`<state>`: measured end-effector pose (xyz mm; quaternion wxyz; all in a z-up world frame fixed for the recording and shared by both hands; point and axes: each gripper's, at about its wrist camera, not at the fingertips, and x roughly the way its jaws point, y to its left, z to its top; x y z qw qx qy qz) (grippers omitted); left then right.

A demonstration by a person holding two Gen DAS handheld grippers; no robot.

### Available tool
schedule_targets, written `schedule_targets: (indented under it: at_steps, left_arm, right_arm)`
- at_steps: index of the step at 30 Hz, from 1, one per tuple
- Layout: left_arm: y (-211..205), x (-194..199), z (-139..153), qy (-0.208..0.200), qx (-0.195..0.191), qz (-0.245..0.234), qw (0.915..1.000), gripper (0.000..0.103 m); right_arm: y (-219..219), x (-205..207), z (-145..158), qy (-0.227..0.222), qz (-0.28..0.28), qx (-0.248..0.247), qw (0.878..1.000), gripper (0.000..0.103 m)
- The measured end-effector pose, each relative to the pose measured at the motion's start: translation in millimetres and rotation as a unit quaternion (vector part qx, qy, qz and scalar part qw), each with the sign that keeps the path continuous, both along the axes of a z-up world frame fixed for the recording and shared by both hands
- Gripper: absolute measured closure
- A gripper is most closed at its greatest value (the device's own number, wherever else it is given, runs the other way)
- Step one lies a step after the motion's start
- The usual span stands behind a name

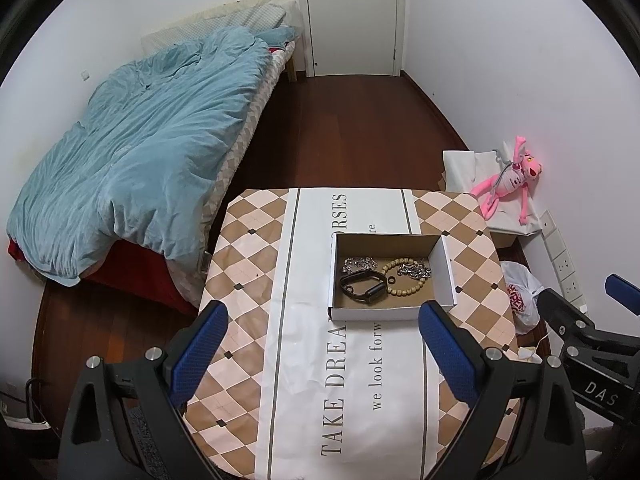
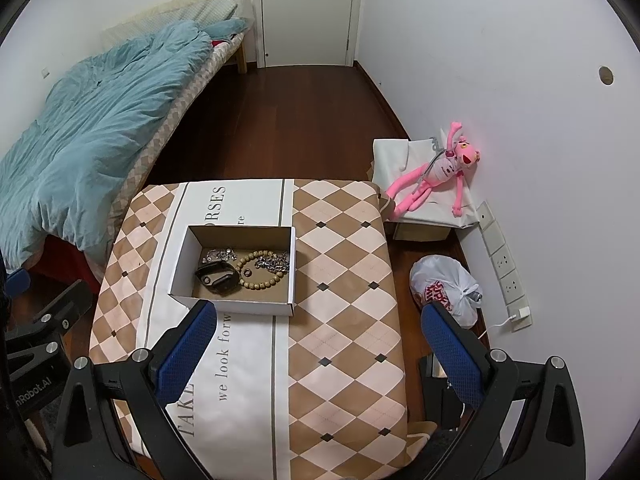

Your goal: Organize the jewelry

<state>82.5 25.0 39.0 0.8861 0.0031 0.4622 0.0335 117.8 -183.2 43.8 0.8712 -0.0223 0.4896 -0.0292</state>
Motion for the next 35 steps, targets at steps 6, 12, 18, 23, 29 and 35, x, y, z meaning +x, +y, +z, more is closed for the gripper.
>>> schedule_targets:
  at_steps: [6,12,18,23,29,35]
  left_arm:
    - [0.6,0.7,0.4,0.001,-0.001,0.002,1.0000,0.006]
    - [1.5,0.2,0.4,-0.001,0.000,0.003,1.0000,0.006]
    - [1.3,1.2,1.2,-0.004,0.002,0.005,1.0000,0.006]
    - [2.1,1.6,1.2,-0.005,0.003,0.005,1.0000,0.006]
    - [1.8,1.3,1.3,-0.004,0.001,0.006,1.0000,0.006]
    - [0.3,-3.2,3.0,-0.019,-0.001,0.006,0.9998,0.006]
  right_arm:
    - [-0.6,0.6,-1.3,0.003,0.003,-0.001,1.000,0.000]
    - [2.6,0.6,-0.9,0.001,0.004,-0.002,1.000,0.000]
    - [3.1,1.0,-0.3,-0.001,0.005,-0.002,1.000,0.000]
    - [3.7,1.6,0.2,0.000,0.005,-0.001,1.000,0.000]
    - [3.3,1.3,0.3,-0.001,0.004,0.000,1.000,0.000]
    - [5.0,2.3,0.9,-0.002,0.005,-0.001,1.000,0.000]
